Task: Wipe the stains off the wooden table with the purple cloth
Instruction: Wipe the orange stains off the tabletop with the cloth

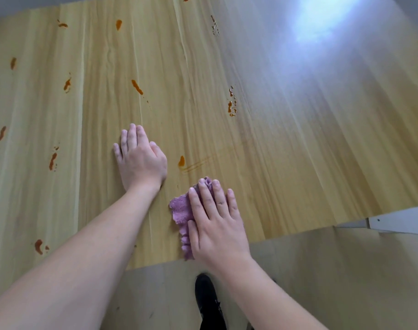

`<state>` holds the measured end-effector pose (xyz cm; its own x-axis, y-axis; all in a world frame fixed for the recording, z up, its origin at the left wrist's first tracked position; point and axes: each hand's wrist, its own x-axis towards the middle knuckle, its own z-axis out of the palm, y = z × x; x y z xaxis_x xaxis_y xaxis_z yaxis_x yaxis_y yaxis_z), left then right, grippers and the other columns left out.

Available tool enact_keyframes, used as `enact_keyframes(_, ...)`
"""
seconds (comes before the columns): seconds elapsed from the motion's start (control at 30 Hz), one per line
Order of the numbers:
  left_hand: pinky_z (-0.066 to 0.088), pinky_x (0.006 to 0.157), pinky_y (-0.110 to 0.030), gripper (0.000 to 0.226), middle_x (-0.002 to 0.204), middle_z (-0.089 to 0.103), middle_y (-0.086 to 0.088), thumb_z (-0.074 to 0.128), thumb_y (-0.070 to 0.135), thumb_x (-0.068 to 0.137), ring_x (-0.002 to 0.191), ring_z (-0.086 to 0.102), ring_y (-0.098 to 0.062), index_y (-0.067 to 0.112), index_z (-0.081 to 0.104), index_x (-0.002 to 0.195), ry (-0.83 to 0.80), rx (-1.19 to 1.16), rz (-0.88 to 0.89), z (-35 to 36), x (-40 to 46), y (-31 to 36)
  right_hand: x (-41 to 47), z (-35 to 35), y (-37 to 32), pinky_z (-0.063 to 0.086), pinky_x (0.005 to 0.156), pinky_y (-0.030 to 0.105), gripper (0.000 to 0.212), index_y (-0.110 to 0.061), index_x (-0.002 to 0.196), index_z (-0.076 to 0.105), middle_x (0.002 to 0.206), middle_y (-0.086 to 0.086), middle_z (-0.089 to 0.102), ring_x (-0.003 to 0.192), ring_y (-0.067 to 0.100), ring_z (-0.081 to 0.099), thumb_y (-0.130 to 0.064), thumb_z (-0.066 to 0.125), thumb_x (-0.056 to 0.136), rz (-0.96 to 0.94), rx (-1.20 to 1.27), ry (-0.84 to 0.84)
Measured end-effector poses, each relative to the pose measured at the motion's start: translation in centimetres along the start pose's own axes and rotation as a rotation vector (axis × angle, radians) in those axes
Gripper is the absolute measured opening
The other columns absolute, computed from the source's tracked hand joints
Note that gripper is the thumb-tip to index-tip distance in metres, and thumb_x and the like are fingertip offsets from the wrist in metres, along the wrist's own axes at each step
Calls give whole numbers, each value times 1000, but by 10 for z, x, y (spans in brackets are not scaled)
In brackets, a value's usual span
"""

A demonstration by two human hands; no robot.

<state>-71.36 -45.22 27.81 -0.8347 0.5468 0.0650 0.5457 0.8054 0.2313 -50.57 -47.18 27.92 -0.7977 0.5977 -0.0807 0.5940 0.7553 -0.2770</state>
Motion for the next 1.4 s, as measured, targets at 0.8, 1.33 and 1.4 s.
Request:
enact_keyframes(0.8, 2, 119, -37, 54, 160, 13, 2, 22, 34, 99, 147, 7, -18, 22, 19, 151, -131, 51, 238, -11, 16, -42, 77, -14, 34, 4, 118, 49, 62, -24, 150, 30, 159, 1, 21, 148, 26, 10, -43, 27, 91, 145, -29, 62)
enact_keyframes(1.33, 4, 120, -38, 54, 159, 18, 0, 26, 32, 98, 147, 10, -19, 20, 23, 150, -102, 33, 244, -10, 17, -42, 103, -10, 3, 4, 118, 49, 61, -22, 149, 33, 159, 2, 23, 147, 26, 12, -44, 29, 92, 106, -9, 61)
enact_keyframes(1.4, 4, 120, -37, 54, 159, 17, 1, 25, 32, 98, 147, 8, -17, 21, 22, 151, -103, 32, 244, -9, 16, -43, 118, -25, 48, -3, 118, 47, 61, -25, 153, 17, 162, 0, 8, 148, 25, 0, -43, 26, 95, 304, -64, 34)
